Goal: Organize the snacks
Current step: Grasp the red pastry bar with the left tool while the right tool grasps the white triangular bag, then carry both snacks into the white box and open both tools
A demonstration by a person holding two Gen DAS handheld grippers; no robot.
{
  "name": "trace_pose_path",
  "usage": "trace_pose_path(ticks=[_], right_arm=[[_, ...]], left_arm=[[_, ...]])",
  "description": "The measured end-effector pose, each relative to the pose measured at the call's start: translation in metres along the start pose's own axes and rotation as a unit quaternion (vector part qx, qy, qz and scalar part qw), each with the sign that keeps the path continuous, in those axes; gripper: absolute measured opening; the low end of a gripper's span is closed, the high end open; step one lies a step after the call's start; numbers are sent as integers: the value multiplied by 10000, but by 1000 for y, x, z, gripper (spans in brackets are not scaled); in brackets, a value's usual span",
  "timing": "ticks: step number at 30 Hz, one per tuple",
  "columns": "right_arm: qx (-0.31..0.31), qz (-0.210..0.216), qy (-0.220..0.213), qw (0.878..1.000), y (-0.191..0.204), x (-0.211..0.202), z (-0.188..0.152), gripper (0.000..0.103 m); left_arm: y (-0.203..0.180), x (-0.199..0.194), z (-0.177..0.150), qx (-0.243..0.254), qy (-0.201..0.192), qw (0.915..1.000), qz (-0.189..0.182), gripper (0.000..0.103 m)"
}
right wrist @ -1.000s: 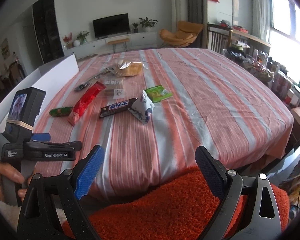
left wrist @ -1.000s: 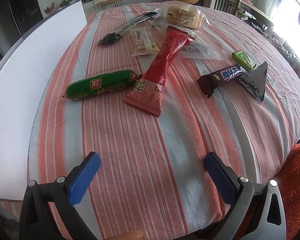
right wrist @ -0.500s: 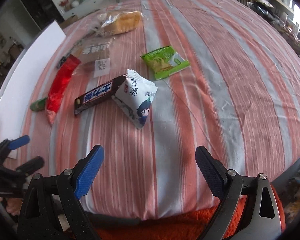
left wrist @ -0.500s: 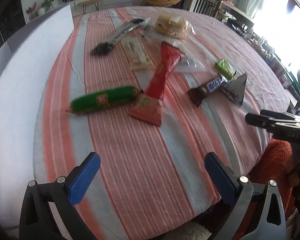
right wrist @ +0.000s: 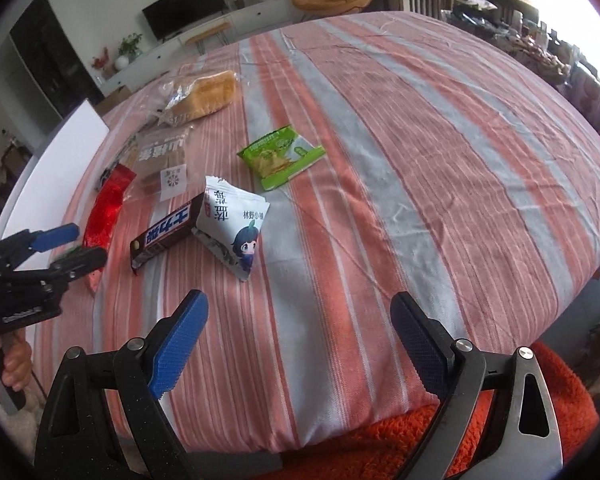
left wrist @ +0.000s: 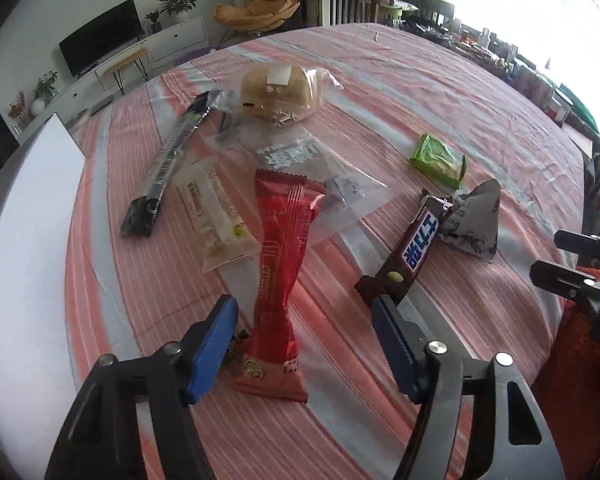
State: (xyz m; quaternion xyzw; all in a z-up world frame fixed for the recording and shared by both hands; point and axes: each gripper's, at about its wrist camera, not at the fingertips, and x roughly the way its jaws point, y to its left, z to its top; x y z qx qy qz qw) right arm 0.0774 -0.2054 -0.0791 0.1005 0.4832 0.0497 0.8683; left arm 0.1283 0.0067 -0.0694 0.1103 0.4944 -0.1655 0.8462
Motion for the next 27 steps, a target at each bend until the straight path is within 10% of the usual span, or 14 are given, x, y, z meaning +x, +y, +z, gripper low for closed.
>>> trace_pose_path(ticks=[4, 12, 22, 23, 24, 27], right_arm=[[134, 209, -103, 9996, -3, -1, 1, 94], [1293, 1687, 324, 9766, -49, 2, 9, 94], [-1244, 679, 627, 9879, 48, 39, 62, 90], [-1250, 673, 709, 9873, 47, 48, 64, 73], [-1200, 654, 835, 9871, 44, 56, 65, 31], [-958, 836, 797, 9887, 34, 53, 67, 29]], left_arm=[[-6, 10, 2, 0, 20, 10000, 74, 15], [18, -38, -7, -809, -445, 9944, -510, 12], [42, -97, -26, -1312, -849, 9827, -989, 11], [44, -102, -29, -1359, -885, 9818, -984, 11], [48, -107, -31, -1395, -917, 9811, -974, 11], [59, -121, -41, -1469, -1002, 9801, -884, 11]])
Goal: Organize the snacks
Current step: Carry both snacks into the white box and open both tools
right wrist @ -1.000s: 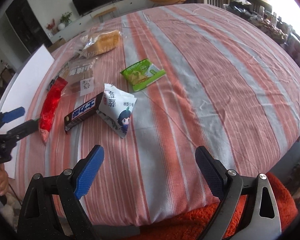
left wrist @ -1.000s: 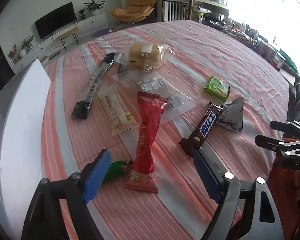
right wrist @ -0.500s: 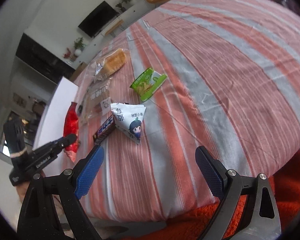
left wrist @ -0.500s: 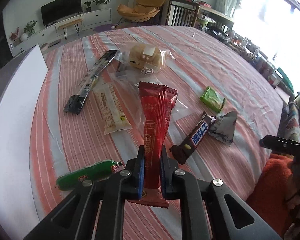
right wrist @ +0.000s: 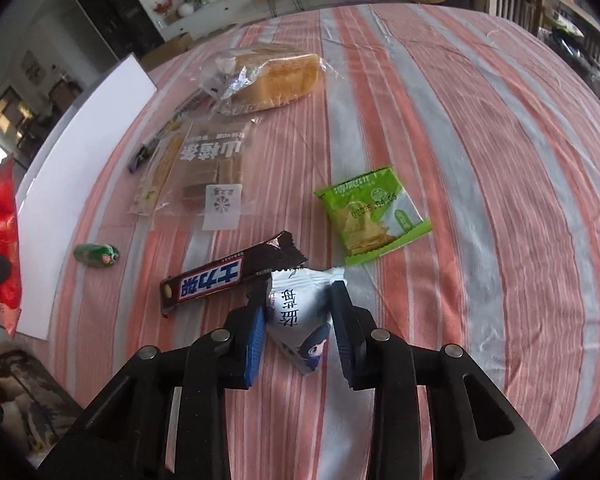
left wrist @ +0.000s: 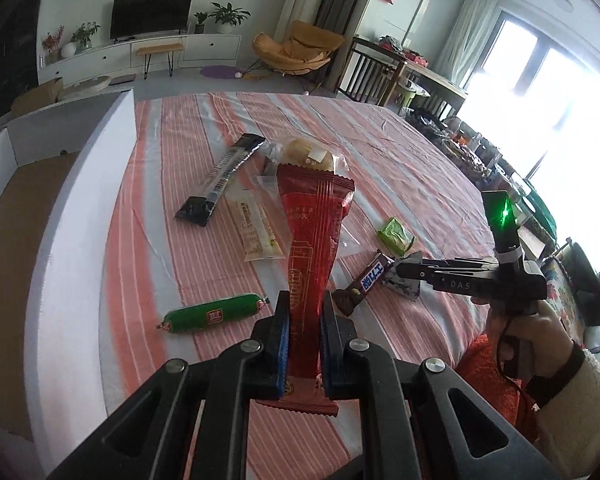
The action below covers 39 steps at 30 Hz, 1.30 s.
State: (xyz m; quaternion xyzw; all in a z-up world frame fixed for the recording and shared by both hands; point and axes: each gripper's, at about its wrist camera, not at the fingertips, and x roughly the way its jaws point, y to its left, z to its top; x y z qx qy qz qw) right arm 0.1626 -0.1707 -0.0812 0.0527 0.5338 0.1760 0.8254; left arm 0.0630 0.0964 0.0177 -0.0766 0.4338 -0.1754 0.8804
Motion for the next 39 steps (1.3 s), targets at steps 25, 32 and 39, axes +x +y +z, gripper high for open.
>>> trace_pose_path(ticks=[25, 32, 39], right_arm=[[-28, 3270, -681, 9426, 206, -99, 65, 21], [-271, 3317, -382, 9422, 276, -60, 72, 63], [-214, 2423, -479, 9688, 197, -89, 61, 63]], left_arm=[[164, -147, -8, -1586, -1136, 9610, 1959, 12], [206, -138, -34, -1715, -776, 9336, 3048, 84], [172, -119, -20, -892, -1196, 9432, 2967, 86]])
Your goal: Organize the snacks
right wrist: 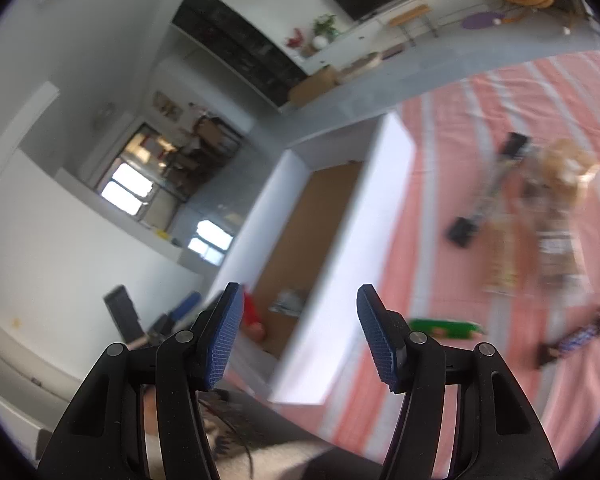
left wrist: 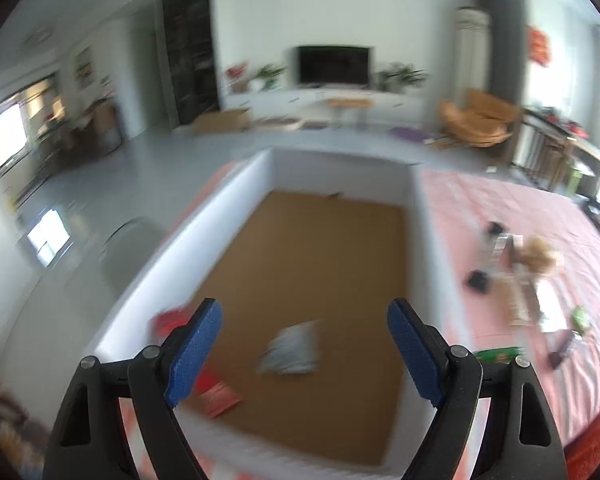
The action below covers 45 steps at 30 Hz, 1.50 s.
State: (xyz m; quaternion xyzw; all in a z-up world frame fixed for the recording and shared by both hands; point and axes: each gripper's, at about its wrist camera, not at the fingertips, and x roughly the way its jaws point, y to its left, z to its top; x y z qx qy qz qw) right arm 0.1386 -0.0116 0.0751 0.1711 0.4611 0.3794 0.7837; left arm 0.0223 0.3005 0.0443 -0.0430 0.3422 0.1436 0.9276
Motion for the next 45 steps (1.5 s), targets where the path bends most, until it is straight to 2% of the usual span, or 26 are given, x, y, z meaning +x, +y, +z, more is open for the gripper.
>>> trace_pose_path(ticks=[2, 3, 4, 6, 7, 8, 9, 10, 12, 13, 14, 16, 18, 20, 21, 23, 25, 27, 29, 31, 34, 35, 38, 41, 45], right_arm=[[-310, -881, 28, 9956, -4, -33, 2, 63], [-528, -1482, 30, 9875, -2, -54, 2, 66], [-792, -2175, 26, 9728, -2, -75, -2, 69], [-1277, -3521, 105, 9271, 0, -112, -17, 72], [-1437, -3995, 185, 9052, 1, -126, -26, 72], [-1548, -4396, 290, 8843, -1, -137, -37, 74], [-1594, -4654, 379, 8698, -5, -143, -45, 77], [-1566, -4783, 413, 8632, -11, -147, -57, 77], [-1377, -4662, 332, 8733, -21, -144, -75, 78], [-1249, -4459, 285, 8859, -32, -136, -84, 78], [-1105, -4210, 220, 9000, -46, -124, -92, 78], [-841, -3952, -44, 9147, -73, -106, -105, 77], [-638, -3964, -361, 9152, -95, -82, -116, 77], [-424, -3895, -668, 9176, -110, -65, -127, 77], [-375, -3814, -808, 9201, -111, -62, -132, 77], [-510, -3831, -902, 9179, -109, -52, -140, 77], [-874, -3999, -844, 9085, -103, -47, -147, 77], [-1042, -4073, -801, 9038, -101, -43, -151, 78], [-937, -4039, -709, 9072, -109, -41, -152, 78], [-818, -4071, -619, 9076, -117, -38, -151, 77], [-549, -4086, -656, 9087, -127, -42, -152, 77], [-410, -4091, -672, 9091, -132, -45, -153, 78], [114, -3918, -684, 9174, -151, -54, -154, 78], [640, -3627, -691, 9271, -170, -62, -152, 78], [971, -3476, -573, 9308, -182, -60, -153, 78]], left_arm=[[-22, 7, 2, 254, -121, 9995, -159, 88], [-34, 13, 2, 441, -168, 9988, -137, 88], [-43, 19, 2, 595, -149, 9981, -41, 88], [-62, 36, -4, 954, 22, 9951, 240, 88], [-67, 42, -6, 1034, 109, 9942, 267, 88], [-71, 48, -10, 1053, 239, 9939, 202, 88], [-75, 54, -11, 1009, 402, 9941, 79, 87], [-80, 59, -13, 1029, 505, 9934, 57, 87], [-94, 56, -10, 1111, 381, 9929, 164, 87], [-96, 55, -7, 1009, 324, 9943, 107, 88], [-98, 55, -3, 858, 347, 9957, -42, 88], [-107, 51, -6, 551, 491, 9968, -323, 88], [-111, 56, -6, 324, 658, 9960, -504, 88], [-111, 59, -7, 227, 814, 9952, -489, 88], [-110, 55, -7, 174, 756, 9961, -424, 88], [-112, 34, -10, 127, 227, 9996, -94, 87], [-122, 9, -9, 245, -488, 9984, 172, 88], [-134, -9, -12, 283, -873, 9958, 20, 98], [-150, -24, -17, 273, -1012, 9933, -476, 101], [-169, -30, -23, 320, -916, 9907, -958, 102], [-211, -16, -39, 645, -221, 9825, -1731, 103], [-221, -9, -45, 738, 6, 9794, -1879, 103], [-247, 12, -66, 835, 564, 9714, -2148, 103], [-270, 31, -87, 959, 932, 9630, -2338, 103], [-297, 49, -117, 1396, 1272, 9552, -2281, 103]])
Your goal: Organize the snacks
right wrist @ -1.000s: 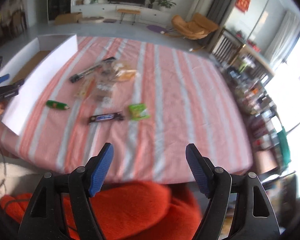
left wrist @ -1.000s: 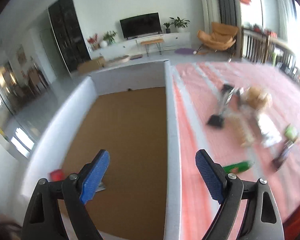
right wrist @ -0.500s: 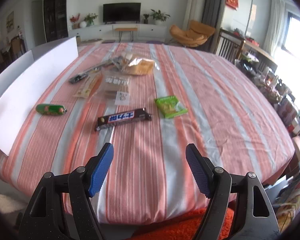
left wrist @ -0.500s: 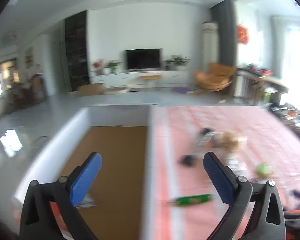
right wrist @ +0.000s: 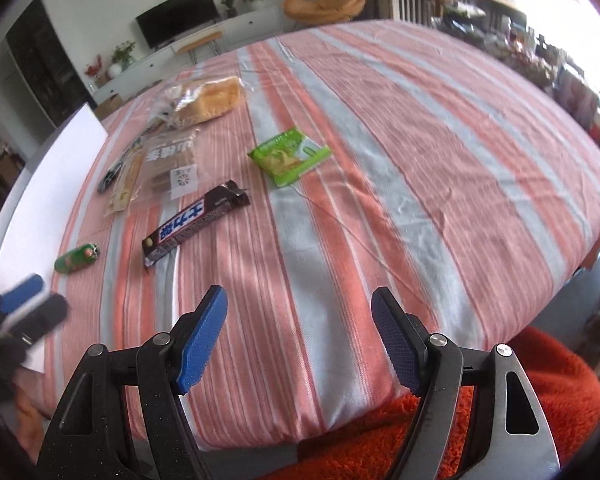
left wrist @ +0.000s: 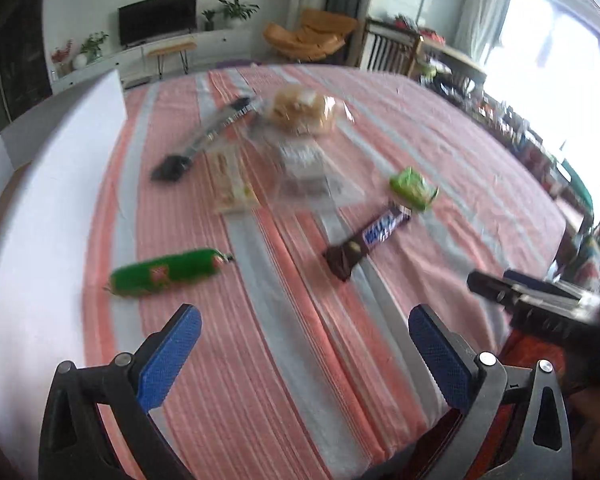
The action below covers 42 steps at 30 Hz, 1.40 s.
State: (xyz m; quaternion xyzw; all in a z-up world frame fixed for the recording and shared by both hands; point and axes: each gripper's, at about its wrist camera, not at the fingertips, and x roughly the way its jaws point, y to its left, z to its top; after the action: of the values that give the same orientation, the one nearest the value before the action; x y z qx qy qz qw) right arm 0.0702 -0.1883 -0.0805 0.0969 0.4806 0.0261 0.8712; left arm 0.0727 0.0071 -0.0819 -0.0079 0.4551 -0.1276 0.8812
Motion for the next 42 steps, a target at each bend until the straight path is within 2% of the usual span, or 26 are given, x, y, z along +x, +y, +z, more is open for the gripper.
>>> trace_pose_path(ticks=[7, 9, 12, 21, 42], right_arm=[[-67, 59, -79, 9999, 1, -7, -4, 78], [-5, 116, -44, 9999, -1, -5, -4, 78], [109, 214, 54, 9997, -6, -2, -3, 78], [159, 269, 182, 9993, -7, 2, -2, 78], [172, 271, 230, 9992, -8, 6, -2, 78]], left_arm=[[-5, 35, -22, 102, 227, 9995, 187, 103], [-6, 39, -24, 191, 83, 9992, 331, 103], [-10, 42, -26, 339, 111, 9982, 492, 103], [-11, 42, -27, 327, -44, 9982, 504, 103], [-11, 41, -27, 321, -88, 9981, 513, 103]])
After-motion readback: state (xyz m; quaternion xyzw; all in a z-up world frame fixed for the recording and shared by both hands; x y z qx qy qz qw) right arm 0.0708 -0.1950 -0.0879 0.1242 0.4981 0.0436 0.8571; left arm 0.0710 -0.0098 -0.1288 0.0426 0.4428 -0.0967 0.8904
